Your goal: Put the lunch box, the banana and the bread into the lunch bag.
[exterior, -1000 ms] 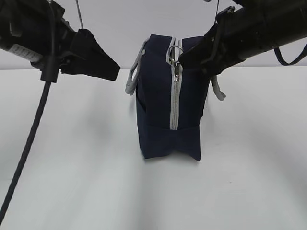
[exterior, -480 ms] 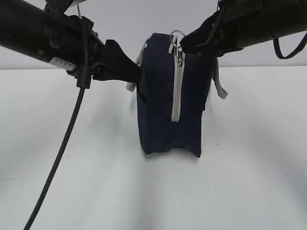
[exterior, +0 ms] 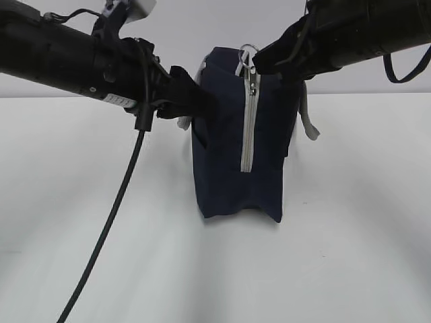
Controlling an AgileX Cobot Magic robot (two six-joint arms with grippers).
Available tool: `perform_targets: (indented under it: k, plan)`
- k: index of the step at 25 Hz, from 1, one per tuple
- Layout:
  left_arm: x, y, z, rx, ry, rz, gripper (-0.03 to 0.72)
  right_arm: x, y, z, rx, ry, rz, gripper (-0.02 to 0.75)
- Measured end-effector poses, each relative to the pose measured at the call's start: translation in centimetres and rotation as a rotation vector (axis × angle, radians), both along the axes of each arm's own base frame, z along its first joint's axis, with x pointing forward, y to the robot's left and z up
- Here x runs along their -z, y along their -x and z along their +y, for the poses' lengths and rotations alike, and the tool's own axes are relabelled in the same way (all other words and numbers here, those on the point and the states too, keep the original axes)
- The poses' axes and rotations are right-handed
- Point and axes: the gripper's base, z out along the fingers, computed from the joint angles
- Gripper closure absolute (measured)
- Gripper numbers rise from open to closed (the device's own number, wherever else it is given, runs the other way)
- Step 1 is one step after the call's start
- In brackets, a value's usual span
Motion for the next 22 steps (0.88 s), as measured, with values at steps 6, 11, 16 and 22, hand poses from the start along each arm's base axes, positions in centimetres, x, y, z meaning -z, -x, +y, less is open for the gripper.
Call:
perform_targets:
  k: [6, 11, 16, 22]
  plan:
    - [0.6, -0.6, -0.5, 0.003, 0.049, -0.008, 0.264, 0.2, -0.1, 0.1, -0.001, -0.001, 0.009, 0.738]
    - [1.8, -1.1, -0.8, 0.011, 0.047, 0.008, 0.282, 0.4, -0.2, 0.1, -0.001, -0.007, 0.018, 0.738]
    - [1.9, -1.1, -0.8, 0.013, 0.046, 0.009, 0.465, 0.6, -0.3, 0.2, 0.003, -0.017, 0.027, 0.738]
    - [2.0, -0.9, -0.9, 0.034, 0.052, 0.021, 0.681, 0.5, -0.3, 0.3, 0.006, -0.036, 0.034, 0.738]
